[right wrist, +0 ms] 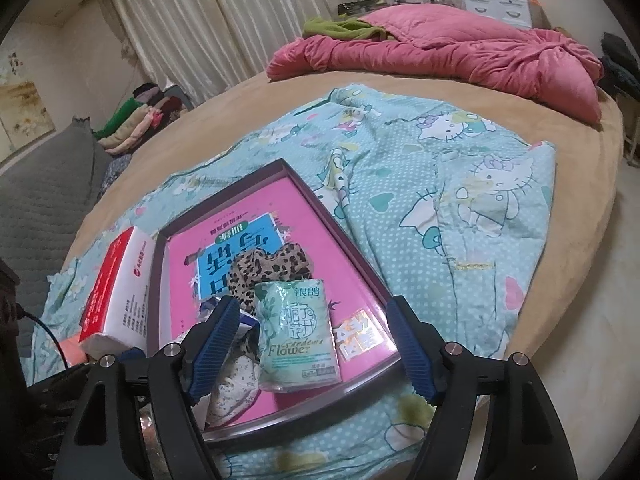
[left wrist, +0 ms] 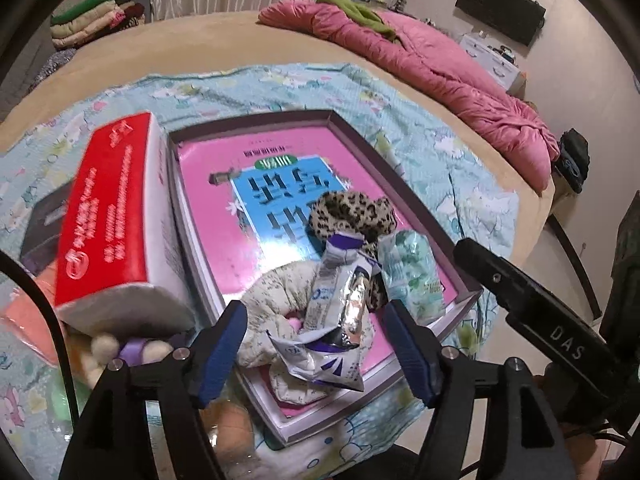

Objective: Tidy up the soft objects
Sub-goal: 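Withdraw both tools from the box back toward the pile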

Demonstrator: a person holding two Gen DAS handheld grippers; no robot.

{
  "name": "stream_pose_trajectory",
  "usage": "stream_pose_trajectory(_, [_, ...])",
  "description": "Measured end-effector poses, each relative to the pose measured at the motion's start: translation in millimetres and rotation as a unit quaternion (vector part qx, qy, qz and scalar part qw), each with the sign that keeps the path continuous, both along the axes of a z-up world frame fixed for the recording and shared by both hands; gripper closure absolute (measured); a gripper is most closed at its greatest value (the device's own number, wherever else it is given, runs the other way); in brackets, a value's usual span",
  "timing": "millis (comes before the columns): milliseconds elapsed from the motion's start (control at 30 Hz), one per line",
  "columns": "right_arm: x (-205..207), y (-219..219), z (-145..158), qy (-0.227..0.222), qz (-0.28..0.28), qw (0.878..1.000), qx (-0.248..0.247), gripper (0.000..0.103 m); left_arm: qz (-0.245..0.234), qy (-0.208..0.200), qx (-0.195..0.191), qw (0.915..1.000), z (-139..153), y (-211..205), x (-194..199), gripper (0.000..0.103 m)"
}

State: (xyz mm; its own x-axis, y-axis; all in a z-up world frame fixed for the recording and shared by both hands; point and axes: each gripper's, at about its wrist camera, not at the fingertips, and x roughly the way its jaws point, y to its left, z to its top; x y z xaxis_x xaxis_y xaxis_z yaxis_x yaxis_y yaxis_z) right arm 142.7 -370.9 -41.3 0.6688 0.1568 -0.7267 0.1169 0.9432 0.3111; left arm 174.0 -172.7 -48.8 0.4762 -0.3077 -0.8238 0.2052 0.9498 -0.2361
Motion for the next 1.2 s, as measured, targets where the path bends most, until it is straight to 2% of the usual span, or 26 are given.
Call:
stream_pose_trajectory(233, [-2.9,4.2,7.7,-0.007,0.001,1.000,-0.015,0.025,0.001,-0.007,0.000,1.0000,13.2,4.3,-5.9,0.028])
stream_pose_trajectory(533, [-12.5,12.5,28.3,-0.026,-0.004,0.999,-0.026,0.024,0.019,-0.032,0.023,0.9990,40.5,21.0,-25.7,0.021])
stream_pose_trajectory(900, [-26.6,43.8,68.6,-0.065,0.027,0.997,-0.040,0.023,0.055,-0.050,0.024,0.9969,67.9,61.5,-47.8,0.021])
stream_pose_trajectory(1200, [-36.4,68.6,83.7,-0.067,0.055,0.995,-0.041,0.023,0.081,-0.078,0.041,0.9928,90.6,83.8,-65.3,0.021])
